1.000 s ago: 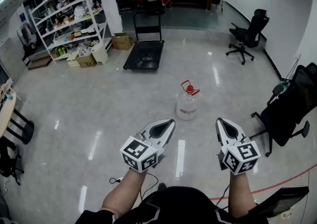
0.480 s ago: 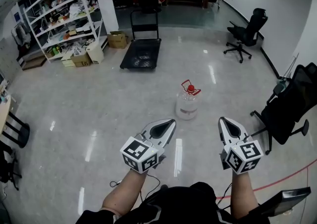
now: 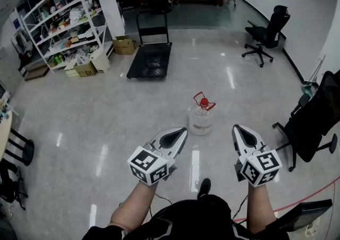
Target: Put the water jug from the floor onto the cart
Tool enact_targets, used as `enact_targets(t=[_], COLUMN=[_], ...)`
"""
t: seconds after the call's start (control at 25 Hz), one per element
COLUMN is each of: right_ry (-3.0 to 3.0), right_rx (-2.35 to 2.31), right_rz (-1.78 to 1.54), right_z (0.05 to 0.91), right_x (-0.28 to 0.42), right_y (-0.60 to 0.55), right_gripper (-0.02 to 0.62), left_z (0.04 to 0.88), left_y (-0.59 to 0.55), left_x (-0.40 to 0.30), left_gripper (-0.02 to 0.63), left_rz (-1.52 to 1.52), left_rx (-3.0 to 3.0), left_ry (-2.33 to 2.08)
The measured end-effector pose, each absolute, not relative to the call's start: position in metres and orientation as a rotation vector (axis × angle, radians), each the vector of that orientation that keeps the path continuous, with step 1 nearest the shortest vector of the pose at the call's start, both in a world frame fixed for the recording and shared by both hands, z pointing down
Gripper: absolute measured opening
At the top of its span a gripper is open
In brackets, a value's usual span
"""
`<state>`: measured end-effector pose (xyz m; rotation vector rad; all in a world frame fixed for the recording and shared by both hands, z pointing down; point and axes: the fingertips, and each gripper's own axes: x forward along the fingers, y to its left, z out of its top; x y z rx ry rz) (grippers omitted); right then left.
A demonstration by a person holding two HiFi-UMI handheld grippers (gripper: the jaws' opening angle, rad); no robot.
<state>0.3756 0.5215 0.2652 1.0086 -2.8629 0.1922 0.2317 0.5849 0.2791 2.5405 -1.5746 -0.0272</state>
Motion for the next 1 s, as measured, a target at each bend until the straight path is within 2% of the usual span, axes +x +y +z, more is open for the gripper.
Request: enact_targets(t=[0.48,0.76,1.0], right_ry=[-2.887,-2.887,-2.829], right_rx=[0.911,0.914,0.922], right_rz=[0.128,0.185,0.043], right_z=[0.257,0.267,0.261], right_x=[0.376,0.35,0.297], right_y=[0.347,0.279,0.225], right_gripper=[0.003,0.003,0.003], left_z=[0.266,0.273,0.271], left_y=[0.421,0.351,0.283], left_x=[0.255,0.228,0.183], left_gripper=[-0.007,-0.007,-0.007], left_rz=[0.031,0.047,0.012], left_rx=[2.552,2.536,2.587], left_ry=[-1.587,-1.558,-1.475])
